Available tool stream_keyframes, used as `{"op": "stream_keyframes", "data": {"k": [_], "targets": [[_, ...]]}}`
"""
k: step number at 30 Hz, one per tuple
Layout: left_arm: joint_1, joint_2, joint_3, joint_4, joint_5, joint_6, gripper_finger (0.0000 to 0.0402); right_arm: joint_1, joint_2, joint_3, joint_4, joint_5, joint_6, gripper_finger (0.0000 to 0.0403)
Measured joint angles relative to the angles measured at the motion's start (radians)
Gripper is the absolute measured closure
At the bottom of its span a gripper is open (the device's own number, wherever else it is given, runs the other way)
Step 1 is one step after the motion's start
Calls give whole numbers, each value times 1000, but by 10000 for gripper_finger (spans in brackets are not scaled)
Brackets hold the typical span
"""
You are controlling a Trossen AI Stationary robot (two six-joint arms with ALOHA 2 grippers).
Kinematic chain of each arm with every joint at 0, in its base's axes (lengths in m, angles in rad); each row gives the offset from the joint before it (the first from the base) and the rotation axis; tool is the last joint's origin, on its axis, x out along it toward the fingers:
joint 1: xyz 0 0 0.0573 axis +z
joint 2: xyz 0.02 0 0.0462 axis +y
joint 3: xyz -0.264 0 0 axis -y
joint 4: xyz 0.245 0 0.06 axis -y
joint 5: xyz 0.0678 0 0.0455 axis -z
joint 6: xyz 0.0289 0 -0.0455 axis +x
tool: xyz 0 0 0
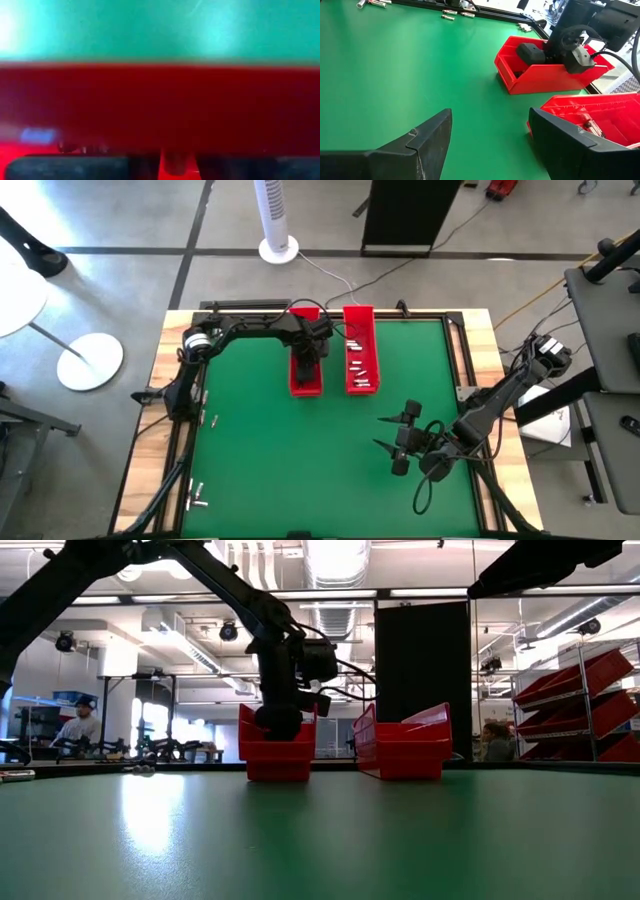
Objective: Sort batteries
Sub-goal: Put the brown battery into the left red bin, then put the silver battery into the right red bin
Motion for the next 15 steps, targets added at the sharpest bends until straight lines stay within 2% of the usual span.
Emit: {"op": "stream_keyframes", "data": {"k": [7, 15], "targets": [[0, -5, 0, -2, -5, -1, 274, 0, 0, 0, 0, 0, 0, 135], [0, -31, 0, -3, -5, -17, 242, 0, 0, 0, 0, 0, 0, 147]]}}
